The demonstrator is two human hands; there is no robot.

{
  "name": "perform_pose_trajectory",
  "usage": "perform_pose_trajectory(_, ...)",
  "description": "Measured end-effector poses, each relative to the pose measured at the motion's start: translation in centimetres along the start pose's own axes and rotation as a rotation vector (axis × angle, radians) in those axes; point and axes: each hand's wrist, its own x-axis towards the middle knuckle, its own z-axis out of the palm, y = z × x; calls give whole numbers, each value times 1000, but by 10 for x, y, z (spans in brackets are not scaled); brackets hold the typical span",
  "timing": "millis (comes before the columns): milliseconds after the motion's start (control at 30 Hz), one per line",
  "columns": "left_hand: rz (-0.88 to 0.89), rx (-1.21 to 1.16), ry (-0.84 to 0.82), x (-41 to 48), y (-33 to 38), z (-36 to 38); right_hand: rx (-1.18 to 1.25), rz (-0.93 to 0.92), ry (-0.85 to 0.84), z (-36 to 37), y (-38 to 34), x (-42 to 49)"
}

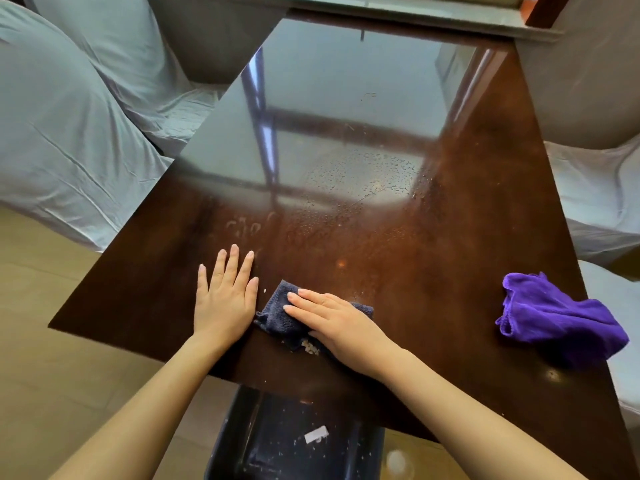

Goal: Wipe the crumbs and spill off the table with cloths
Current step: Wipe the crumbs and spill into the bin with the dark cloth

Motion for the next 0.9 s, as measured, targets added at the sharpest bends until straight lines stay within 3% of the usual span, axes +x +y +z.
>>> perform_pose_trajectory(500,16,-39,-13,-9,-20,-2,-99,-111,88,45,-59,-67)
perform_pose_trajectory(900,-7,-64,1,-4,-41,-5,344,163,454,-7,-21,24)
